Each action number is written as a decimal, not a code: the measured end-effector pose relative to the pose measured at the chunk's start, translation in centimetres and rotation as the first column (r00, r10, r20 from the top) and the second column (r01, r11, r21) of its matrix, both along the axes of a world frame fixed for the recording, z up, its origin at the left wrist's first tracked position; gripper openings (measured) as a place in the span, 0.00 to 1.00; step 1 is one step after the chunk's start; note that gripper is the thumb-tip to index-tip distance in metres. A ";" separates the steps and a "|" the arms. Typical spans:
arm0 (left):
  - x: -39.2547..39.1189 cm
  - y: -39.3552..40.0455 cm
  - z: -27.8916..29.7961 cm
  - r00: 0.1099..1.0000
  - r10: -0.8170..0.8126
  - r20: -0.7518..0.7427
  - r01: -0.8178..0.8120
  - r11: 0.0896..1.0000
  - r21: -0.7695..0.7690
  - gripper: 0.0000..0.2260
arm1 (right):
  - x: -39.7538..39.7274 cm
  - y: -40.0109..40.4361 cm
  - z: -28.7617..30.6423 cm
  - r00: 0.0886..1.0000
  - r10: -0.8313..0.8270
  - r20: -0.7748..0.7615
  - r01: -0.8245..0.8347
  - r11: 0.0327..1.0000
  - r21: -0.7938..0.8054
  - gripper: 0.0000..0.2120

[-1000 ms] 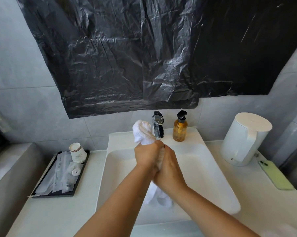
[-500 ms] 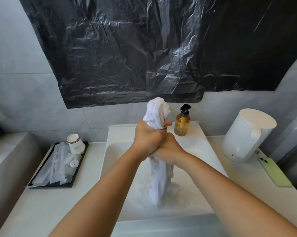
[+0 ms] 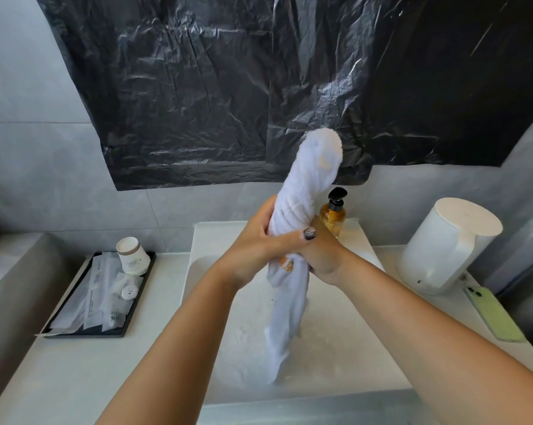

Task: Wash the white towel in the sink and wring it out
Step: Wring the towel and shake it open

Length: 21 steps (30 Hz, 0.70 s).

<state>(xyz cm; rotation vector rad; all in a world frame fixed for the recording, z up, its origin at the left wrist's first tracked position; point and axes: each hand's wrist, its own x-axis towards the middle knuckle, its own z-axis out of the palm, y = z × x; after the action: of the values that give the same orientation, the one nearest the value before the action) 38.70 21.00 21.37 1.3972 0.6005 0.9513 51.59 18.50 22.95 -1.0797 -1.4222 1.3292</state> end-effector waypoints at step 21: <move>-0.3 -1.1 -6.4 0.966 -0.212 -0.148 0.122 0.879 -0.460 0.25 | 1.7 0.3 0.8 0.936 -0.352 -0.016 0.339 0.886 0.315 0.16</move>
<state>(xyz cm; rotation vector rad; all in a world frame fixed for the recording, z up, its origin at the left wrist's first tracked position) 38.44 19.94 15.01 1.1058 0.7763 0.4940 53.32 18.78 23.71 -1.0877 -1.3380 0.7982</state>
